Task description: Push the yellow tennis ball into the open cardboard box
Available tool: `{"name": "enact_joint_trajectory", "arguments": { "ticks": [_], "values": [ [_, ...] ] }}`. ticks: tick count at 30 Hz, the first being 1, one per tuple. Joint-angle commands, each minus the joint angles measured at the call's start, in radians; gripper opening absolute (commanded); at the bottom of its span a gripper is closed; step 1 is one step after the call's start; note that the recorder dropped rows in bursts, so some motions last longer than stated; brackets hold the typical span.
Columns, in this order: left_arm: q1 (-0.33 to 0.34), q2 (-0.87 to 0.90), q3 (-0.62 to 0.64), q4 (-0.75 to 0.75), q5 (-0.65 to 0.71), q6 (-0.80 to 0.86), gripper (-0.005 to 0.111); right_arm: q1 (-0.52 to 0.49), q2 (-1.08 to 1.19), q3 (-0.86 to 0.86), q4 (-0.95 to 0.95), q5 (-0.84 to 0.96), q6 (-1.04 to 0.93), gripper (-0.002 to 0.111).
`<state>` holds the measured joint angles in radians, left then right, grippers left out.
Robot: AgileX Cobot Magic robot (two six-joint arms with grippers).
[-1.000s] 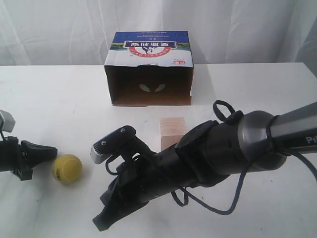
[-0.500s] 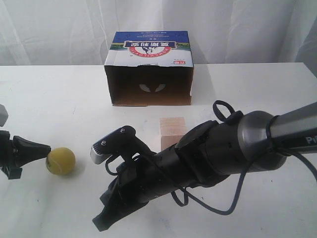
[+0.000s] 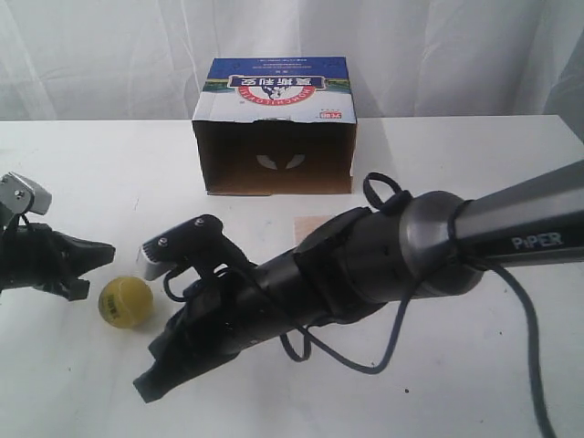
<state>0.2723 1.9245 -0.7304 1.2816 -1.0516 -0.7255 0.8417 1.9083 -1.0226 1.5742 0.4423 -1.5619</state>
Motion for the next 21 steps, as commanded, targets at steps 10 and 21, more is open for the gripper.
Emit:
{"name": "enact_joint_trajectory", "arguments": {
  "ticks": [10, 21],
  "values": [
    [0.001, 0.137, -0.028, -0.214, -0.077, 0.068, 0.000, 0.105, 0.265, -0.333, 0.112, -0.047, -0.004, 0.000],
    [0.005, 0.148, -0.028, -0.063, -0.169, 0.018, 0.000, 0.105, 0.279, -0.362, 0.090, -0.186, -0.001, 0.000]
  ]
}}
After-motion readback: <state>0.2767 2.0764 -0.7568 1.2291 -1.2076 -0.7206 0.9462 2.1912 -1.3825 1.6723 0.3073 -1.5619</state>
